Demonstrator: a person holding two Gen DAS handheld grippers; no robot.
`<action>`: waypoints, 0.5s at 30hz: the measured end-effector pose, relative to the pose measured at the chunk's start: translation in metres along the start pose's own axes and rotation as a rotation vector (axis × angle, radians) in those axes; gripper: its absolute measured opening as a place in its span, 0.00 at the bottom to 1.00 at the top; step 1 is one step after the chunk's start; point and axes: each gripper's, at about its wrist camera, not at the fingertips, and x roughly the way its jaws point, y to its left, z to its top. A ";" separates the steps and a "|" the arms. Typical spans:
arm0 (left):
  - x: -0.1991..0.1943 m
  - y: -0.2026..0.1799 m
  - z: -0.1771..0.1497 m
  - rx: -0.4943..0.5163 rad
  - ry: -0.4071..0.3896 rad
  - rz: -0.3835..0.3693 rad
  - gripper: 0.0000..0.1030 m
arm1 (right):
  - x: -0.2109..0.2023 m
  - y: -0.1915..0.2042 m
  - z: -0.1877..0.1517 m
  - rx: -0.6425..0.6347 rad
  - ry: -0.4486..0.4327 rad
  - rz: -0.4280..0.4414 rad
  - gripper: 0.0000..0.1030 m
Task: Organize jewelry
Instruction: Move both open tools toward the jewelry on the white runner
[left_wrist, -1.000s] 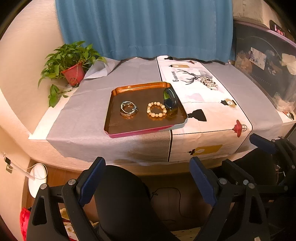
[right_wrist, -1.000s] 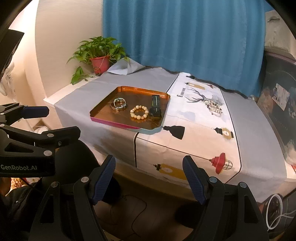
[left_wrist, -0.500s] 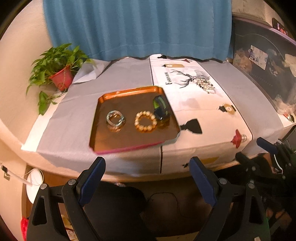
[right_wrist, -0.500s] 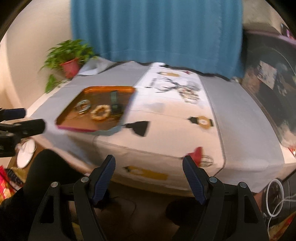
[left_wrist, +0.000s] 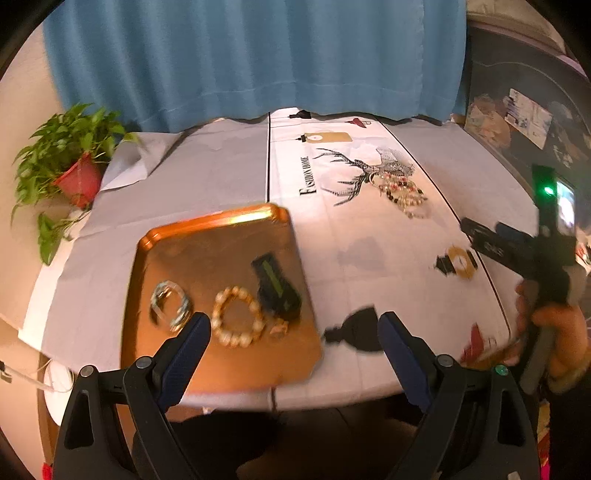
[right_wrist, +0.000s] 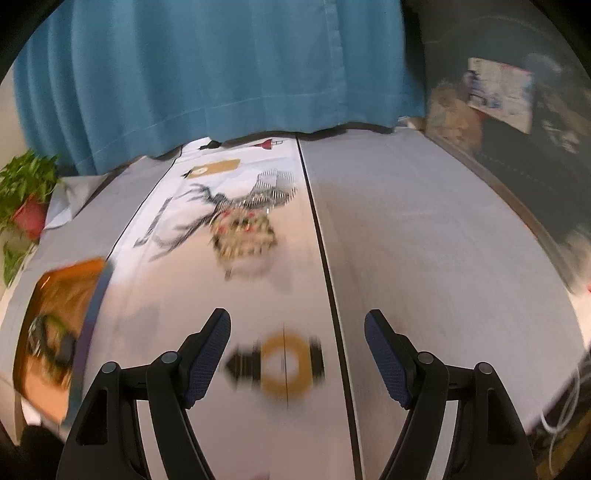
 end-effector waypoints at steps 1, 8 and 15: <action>0.006 -0.002 0.006 -0.001 0.003 -0.002 0.87 | 0.011 0.001 0.006 -0.003 0.001 -0.005 0.73; 0.044 -0.014 0.036 -0.015 0.014 0.002 0.87 | 0.100 0.018 0.030 -0.104 0.100 -0.023 0.77; 0.085 -0.035 0.072 -0.091 0.034 -0.059 0.87 | 0.090 -0.020 0.023 -0.125 0.082 -0.129 0.83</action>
